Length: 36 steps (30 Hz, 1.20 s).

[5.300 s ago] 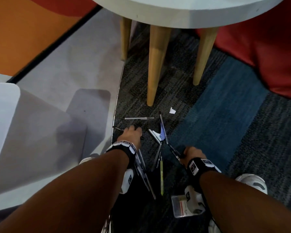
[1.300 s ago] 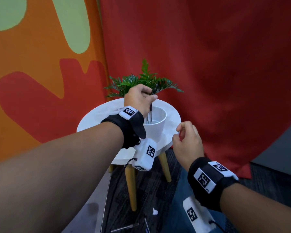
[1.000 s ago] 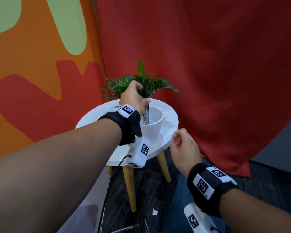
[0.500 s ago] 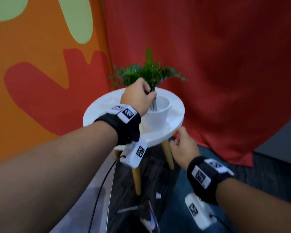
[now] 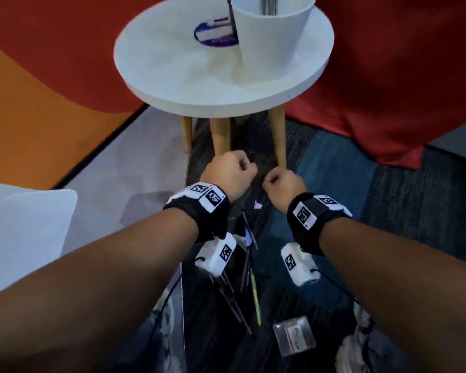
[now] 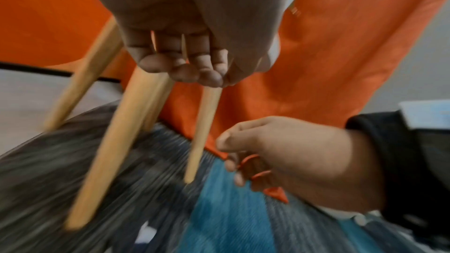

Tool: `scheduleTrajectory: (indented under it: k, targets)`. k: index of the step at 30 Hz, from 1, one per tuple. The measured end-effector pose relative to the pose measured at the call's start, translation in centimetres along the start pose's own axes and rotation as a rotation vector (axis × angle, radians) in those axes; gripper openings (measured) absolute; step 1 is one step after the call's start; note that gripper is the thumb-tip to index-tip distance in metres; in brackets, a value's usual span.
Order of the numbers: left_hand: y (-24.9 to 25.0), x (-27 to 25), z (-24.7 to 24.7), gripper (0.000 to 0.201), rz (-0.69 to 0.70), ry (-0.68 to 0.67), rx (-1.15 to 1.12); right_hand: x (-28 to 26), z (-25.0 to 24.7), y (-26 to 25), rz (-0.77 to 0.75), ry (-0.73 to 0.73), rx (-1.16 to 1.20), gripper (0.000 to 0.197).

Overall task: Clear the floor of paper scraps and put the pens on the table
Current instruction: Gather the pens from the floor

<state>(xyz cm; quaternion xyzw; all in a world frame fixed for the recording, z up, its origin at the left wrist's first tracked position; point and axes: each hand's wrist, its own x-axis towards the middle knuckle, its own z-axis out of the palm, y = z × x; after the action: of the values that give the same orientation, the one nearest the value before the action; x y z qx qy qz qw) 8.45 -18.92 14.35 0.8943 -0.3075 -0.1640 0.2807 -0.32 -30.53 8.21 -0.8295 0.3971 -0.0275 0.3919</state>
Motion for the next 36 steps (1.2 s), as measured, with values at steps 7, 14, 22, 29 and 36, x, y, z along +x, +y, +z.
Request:
scheduleTrajectory:
  k: [7, 14, 22, 29, 36]
  targets:
    - [-12.0, 0.2, 7.2, 0.027, -0.264, -0.227, 0.092, 0.8, 7.0, 7.5, 0.238, -0.257, -0.143, 0.022]
    - [-18.0, 0.4, 11.1, 0.021, -0.345, -0.360, 0.110, 1.0, 11.9, 10.8, 0.315, -0.389, -0.290, 0.009]
    - [-21.4, 1.7, 14.6, 0.042, -0.153, -0.256, 0.303, 0.8, 16.0, 12.1, 0.237, -0.400, -0.300, 0.028]
    - [-23.4, 2.7, 16.3, 0.066, -0.071, -0.340, 0.460, 1.0, 16.5, 13.1, 0.202, -0.353, -0.323, 0.031]
    - [-23.7, 1.8, 16.3, 0.035, -0.111, -0.389, 0.522, 0.8, 15.8, 13.8, 0.227, -0.311, -0.290, 0.022]
